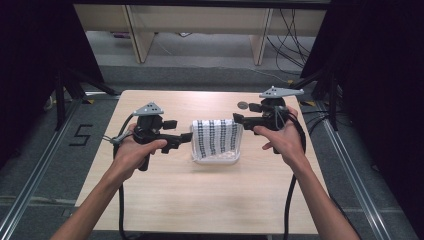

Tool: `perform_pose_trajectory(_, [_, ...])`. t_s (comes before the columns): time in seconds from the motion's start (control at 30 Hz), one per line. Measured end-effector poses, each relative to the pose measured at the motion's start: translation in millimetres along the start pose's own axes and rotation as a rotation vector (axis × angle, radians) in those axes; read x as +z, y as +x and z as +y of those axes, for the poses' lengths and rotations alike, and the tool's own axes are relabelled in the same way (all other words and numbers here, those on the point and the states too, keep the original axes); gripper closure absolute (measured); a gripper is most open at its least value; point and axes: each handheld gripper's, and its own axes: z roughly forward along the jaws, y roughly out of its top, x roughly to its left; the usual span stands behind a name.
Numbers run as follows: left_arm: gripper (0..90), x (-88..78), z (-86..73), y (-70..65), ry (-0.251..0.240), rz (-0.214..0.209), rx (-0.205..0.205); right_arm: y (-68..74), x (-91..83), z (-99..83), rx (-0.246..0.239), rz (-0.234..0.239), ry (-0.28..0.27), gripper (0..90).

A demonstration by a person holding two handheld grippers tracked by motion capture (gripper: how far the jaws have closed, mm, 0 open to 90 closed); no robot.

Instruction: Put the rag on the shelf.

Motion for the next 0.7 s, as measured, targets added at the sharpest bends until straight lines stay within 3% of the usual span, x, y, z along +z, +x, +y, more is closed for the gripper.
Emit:
perform_pose_trajectory(0.43, [22.4,-6.6,-11.8,-5.7,-0.013,-0.026,-0.004,8.0,-10.4,-9.8,-0.003,0.006,0.001,25.2])
perform_pose_trajectory(0.47, [22.4,-7.5,-11.9,-6.2,-0.002,-0.025,-0.003,6.9,-10.2,-10.9,-0.023,0.005,-0.008,25.2])
perform_pose_trajectory(0.5, [22.4,-7.3,-13.0,-6.8,-0.007,-0.029,-0.003,8.7,-11.1,-11.7,0.000,0.002,-0.002,25.2])
perform_pose_trajectory(0.6, [22.5,-6.6,-16.1,-9.4,-0.012,-0.038,0.000,9.8,-11.2,-14.4,0.001,0.011,-0.004,25.2])
perform_pose_trajectory(0.7, [22.4,-6.5,-18.4,-10.8,-0.010,-0.041,0.001,8.7,-11.1,-16.7,-0.020,0.014,-0.010,25.2])
